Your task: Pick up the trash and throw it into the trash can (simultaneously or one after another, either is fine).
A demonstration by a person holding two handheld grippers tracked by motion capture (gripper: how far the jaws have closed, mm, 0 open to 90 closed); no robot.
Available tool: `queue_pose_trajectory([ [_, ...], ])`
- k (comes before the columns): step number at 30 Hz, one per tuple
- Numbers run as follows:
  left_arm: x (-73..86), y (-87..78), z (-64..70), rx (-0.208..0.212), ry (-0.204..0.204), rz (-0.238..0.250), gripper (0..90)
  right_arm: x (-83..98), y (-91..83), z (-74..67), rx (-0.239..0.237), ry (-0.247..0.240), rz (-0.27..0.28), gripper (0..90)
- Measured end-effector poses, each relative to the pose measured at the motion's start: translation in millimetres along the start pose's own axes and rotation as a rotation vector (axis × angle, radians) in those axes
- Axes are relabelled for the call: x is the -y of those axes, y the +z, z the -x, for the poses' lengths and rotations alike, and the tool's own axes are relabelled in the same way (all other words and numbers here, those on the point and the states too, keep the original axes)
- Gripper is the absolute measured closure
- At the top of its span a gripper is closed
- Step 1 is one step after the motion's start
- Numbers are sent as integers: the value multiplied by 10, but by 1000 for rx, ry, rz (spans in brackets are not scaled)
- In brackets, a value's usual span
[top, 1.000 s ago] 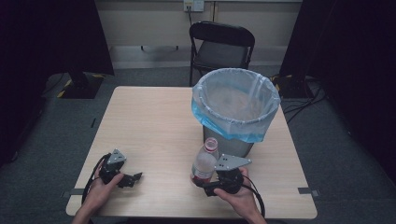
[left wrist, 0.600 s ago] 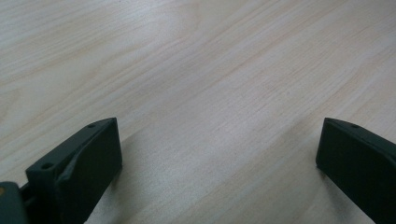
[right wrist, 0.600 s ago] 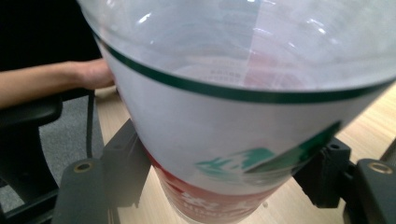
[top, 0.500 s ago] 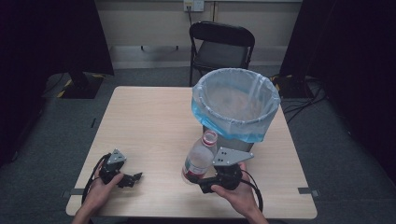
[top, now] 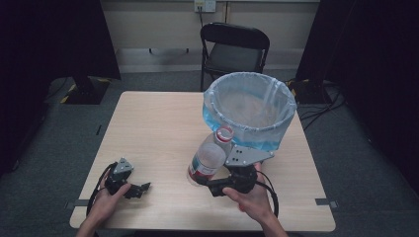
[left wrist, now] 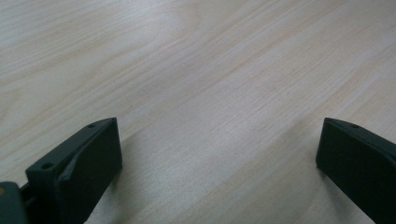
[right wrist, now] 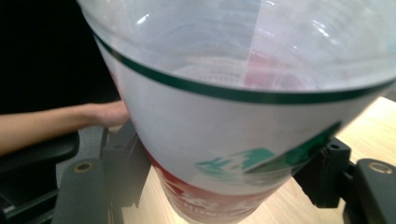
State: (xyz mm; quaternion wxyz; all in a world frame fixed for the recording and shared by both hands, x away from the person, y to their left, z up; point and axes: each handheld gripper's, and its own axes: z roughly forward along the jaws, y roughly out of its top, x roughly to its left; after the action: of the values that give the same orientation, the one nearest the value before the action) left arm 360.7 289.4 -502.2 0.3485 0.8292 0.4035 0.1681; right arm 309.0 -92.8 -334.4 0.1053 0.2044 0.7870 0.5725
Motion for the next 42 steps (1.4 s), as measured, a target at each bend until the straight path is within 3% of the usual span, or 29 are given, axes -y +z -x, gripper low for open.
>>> queue_pose_trajectory([
  [16, 0, 0, 2, 0, -2, 0, 0, -337, -106, 46, -20, -13, 87, 291],
  [26, 0, -1, -1, -1, 1, 0, 0, -552, -251, 124, -35, 3, 183, 292],
  [42, 0, 0, 0, -1, 1, 0, 0, -819, -346, 258, -12, 8, 266, 292],
])
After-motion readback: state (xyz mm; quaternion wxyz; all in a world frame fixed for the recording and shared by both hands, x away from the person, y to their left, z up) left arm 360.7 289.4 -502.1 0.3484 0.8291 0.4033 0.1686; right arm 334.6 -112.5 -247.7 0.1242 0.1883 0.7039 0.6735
